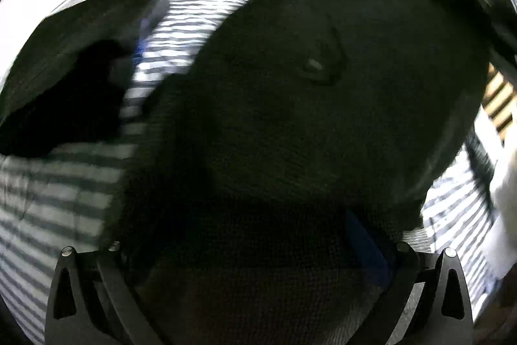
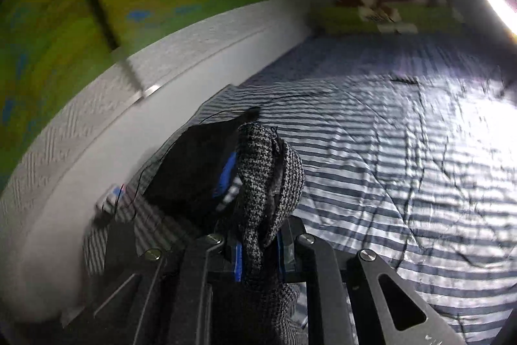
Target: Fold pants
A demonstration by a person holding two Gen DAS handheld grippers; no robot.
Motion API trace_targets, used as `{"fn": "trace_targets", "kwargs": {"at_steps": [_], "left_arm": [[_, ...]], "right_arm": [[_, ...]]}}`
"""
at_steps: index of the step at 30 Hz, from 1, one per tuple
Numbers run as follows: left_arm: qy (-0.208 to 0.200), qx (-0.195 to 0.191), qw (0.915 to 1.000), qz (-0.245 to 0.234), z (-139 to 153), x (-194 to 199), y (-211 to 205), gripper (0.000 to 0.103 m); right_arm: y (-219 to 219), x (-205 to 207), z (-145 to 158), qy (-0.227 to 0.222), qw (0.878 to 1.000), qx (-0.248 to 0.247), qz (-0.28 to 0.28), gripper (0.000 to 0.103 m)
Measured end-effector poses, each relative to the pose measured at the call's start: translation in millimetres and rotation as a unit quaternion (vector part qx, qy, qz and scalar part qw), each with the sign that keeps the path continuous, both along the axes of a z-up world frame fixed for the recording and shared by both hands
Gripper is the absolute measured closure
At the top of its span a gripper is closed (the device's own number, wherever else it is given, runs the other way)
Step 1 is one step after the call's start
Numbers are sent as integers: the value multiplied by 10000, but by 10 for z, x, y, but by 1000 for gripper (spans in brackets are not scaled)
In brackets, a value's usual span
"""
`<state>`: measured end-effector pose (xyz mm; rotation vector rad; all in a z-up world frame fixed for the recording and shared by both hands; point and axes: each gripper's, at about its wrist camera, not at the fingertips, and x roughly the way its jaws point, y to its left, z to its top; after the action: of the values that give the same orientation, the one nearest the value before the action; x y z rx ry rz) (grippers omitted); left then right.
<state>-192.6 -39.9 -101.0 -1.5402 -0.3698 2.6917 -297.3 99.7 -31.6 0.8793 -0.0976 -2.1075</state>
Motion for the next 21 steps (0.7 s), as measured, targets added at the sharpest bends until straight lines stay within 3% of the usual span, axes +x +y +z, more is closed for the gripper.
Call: {"fn": "trace_targets", "kwargs": {"at_steps": [5,9,14,21], "left_arm": [[430,307,9955,792,241,231,-644,1],[490,542,9896,1236,256,375,-1032,1],[538,816,9864,1318,293,608,-1208,2],[868,1080,9808,1370,538,1078,-1303,2]], "right_arm": [[-179,564,158,548,9958,395,622,90],[-294,1048,113,965,9876,757,979,90],[-433,1693,-67,1601,9660,1368,1499,90],[-469,2290,-437,1818,9444,1921,1954,90]]}}
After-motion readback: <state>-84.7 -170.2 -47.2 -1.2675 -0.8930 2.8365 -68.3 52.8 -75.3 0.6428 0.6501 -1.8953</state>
